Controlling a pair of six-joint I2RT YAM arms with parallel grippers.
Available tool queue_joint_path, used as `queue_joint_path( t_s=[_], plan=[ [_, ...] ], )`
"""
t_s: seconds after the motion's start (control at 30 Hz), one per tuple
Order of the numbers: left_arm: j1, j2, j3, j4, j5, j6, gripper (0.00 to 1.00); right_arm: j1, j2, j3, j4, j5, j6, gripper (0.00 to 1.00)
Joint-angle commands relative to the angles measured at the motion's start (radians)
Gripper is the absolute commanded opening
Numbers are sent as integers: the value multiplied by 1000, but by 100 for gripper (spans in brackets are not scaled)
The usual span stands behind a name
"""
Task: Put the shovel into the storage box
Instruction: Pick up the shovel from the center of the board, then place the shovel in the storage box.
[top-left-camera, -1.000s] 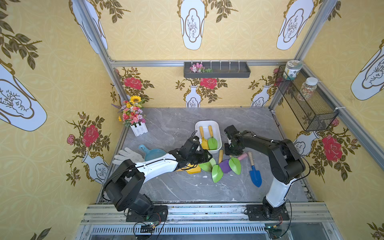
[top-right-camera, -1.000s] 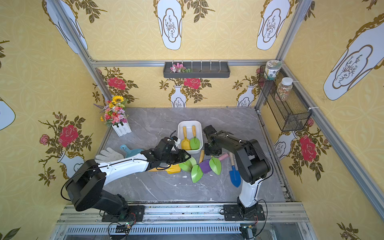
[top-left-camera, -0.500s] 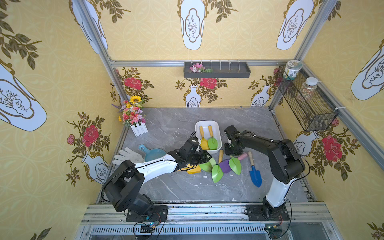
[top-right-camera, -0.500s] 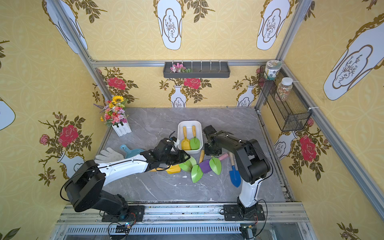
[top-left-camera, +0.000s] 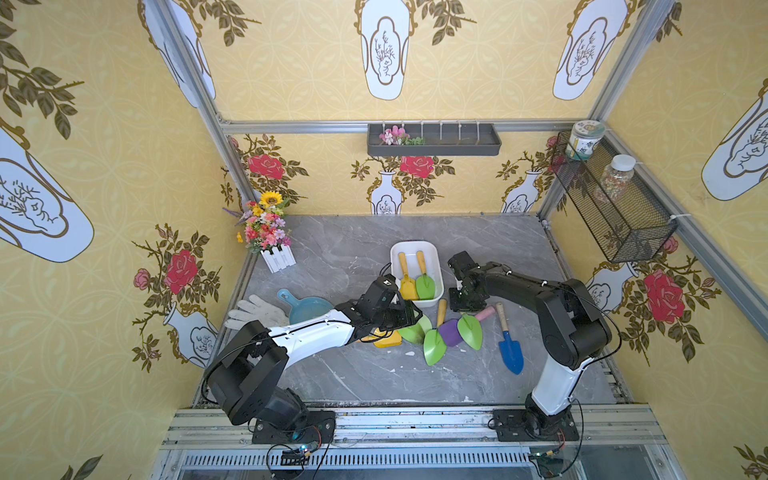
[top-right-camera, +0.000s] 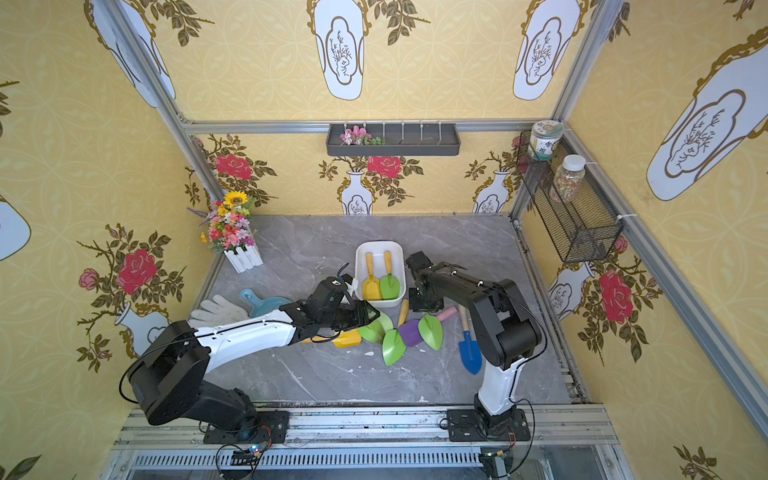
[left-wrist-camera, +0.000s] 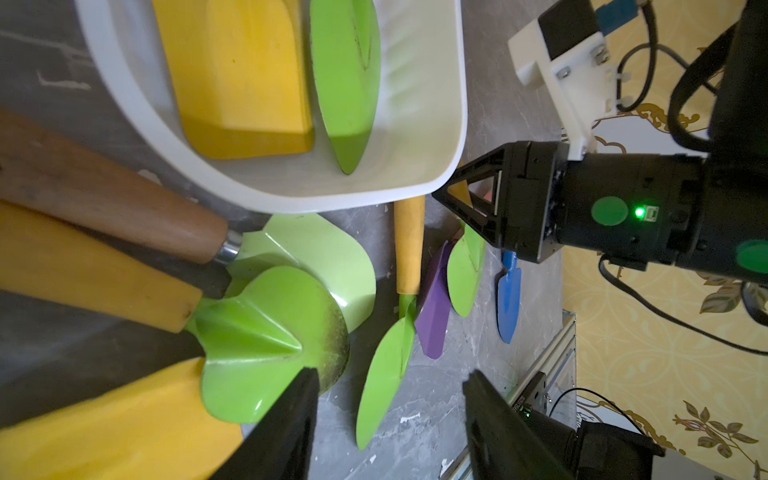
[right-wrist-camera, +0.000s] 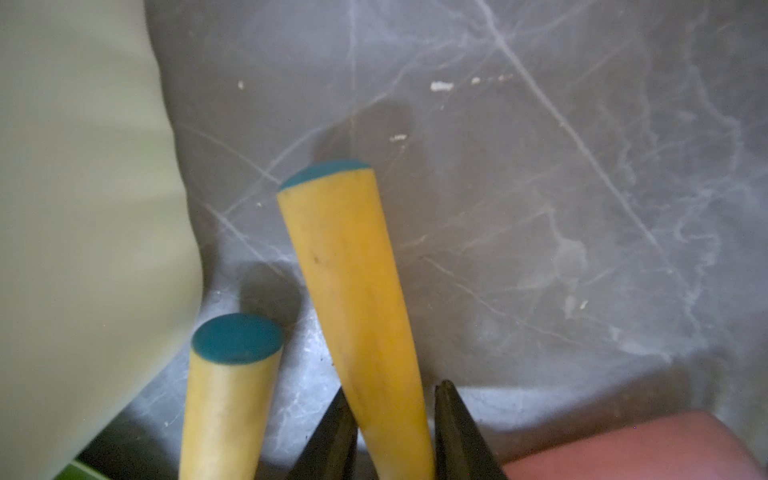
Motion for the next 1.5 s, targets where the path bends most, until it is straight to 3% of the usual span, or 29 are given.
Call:
queue_joint_path(
  t_s=[0.0,0.47,0.8,1.47],
  plan=[
    [1,-3,-8,21,-4,-7,60,1,-1,-2,2,9,2,28],
    [54,-51,-66,70,27,-52,60,12,-117,42,-106,30,-10,24],
    [125,-130,-88,51,17,-58,60,77,-136,217,-214,39,-7,24],
    [179,-220,-129,-8,-13,-56,60,90,258,772,-264,-5,-36,24]
  ],
)
